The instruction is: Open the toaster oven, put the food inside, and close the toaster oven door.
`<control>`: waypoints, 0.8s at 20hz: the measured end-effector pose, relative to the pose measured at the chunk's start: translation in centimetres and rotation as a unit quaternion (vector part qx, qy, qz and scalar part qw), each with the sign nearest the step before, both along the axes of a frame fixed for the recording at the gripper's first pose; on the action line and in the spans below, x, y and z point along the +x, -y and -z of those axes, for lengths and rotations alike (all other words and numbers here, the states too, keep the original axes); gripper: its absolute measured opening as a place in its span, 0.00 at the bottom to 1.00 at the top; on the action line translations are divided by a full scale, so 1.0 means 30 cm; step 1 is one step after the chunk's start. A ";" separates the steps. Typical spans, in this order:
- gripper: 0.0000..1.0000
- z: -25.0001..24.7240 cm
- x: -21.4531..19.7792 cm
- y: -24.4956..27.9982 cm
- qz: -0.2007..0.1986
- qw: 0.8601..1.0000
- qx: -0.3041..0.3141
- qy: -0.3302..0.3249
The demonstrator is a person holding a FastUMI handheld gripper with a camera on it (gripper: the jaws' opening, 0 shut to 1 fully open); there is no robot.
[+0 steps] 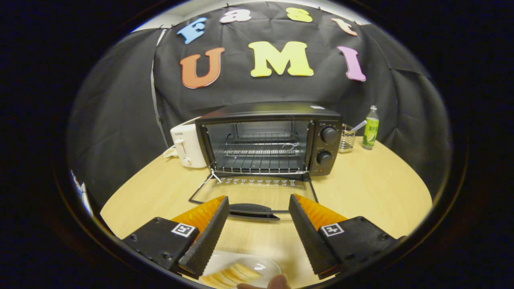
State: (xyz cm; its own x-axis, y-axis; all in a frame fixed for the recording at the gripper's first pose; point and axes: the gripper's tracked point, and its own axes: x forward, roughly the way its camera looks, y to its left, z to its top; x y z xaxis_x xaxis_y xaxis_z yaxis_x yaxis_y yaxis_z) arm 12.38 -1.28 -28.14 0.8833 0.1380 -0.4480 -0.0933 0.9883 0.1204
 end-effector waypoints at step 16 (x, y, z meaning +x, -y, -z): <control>1.00 0.293 -0.439 -0.136 0.062 0.989 0.045 -0.125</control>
State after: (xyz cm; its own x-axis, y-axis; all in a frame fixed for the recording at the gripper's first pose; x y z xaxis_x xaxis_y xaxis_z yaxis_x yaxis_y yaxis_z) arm -0.78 2.81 -36.93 0.7595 0.0859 -0.6448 0.0708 0.9744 0.2133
